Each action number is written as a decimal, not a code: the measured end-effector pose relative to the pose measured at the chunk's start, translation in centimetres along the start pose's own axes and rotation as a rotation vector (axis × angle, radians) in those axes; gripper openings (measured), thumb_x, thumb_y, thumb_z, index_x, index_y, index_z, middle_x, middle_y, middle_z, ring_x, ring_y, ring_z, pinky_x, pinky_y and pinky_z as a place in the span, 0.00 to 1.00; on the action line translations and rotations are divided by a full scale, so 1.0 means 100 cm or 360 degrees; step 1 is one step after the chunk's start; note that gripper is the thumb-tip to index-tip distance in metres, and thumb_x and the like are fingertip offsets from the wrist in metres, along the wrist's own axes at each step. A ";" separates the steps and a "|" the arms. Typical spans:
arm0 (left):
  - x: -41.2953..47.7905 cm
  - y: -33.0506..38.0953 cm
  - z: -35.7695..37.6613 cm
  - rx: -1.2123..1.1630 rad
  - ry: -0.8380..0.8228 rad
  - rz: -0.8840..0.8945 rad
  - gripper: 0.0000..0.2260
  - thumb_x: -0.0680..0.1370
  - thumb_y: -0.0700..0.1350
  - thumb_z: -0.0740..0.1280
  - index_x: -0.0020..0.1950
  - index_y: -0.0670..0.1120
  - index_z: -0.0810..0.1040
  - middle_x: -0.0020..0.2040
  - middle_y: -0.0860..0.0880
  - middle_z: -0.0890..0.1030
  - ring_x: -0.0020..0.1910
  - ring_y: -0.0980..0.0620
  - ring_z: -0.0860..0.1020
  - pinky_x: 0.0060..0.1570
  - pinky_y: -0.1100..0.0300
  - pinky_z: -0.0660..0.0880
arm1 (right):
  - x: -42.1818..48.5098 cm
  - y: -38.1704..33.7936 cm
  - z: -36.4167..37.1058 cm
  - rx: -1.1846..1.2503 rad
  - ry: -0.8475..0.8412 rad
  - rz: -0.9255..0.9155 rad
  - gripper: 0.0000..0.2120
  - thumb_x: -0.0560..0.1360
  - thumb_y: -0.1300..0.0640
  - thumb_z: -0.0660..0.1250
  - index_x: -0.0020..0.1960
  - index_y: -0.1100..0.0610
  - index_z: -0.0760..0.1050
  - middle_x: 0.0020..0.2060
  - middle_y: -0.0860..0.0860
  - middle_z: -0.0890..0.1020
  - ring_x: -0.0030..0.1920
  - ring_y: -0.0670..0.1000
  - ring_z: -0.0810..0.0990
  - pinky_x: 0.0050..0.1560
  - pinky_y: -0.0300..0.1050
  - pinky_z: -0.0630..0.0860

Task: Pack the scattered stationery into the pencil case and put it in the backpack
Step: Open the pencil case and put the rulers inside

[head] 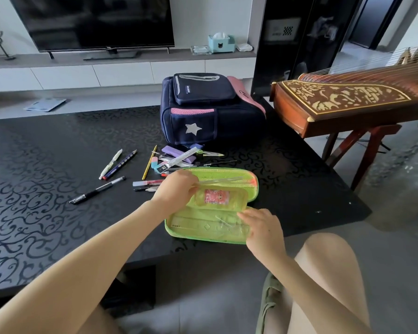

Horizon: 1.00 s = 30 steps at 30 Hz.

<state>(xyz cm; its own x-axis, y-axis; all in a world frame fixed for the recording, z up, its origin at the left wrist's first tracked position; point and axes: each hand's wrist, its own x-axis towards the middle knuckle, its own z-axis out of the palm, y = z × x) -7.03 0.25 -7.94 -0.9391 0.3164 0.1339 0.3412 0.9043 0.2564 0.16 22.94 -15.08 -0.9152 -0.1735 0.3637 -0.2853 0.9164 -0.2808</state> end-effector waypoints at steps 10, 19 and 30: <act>-0.017 0.006 0.003 0.0004 0.0175 0.0134 0.11 0.77 0.41 0.64 0.57 0.39 0.76 0.51 0.42 0.79 0.53 0.41 0.74 0.54 0.49 0.74 | 0.050 -0.009 -0.012 0.0100 -0.0069 0.0216 0.19 0.74 0.54 0.68 0.64 0.56 0.73 0.50 0.52 0.82 0.47 0.54 0.79 0.43 0.45 0.73; -0.050 0.030 0.031 -0.0081 -0.0176 0.0480 0.21 0.79 0.51 0.47 0.63 0.44 0.72 0.55 0.45 0.77 0.56 0.46 0.71 0.57 0.54 0.71 | 0.083 0.002 -0.017 0.0493 -0.0450 0.0489 0.18 0.75 0.54 0.68 0.62 0.59 0.76 0.48 0.49 0.82 0.48 0.49 0.80 0.46 0.41 0.74; -0.049 0.023 0.053 -0.0293 -0.0539 0.0083 0.28 0.77 0.53 0.63 0.74 0.47 0.59 0.75 0.50 0.59 0.74 0.54 0.55 0.71 0.62 0.51 | 0.089 0.009 -0.029 0.0540 -0.0547 0.0375 0.18 0.74 0.57 0.69 0.63 0.59 0.76 0.61 0.55 0.79 0.60 0.54 0.77 0.60 0.46 0.71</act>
<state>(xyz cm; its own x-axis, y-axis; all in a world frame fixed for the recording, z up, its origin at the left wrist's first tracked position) -1.82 2.32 -13.13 -0.8699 0.4651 -0.1642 0.3616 0.8278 0.4290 -7.43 23.26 -9.50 -0.9897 -0.1377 -0.0395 -0.0850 0.7865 -0.6118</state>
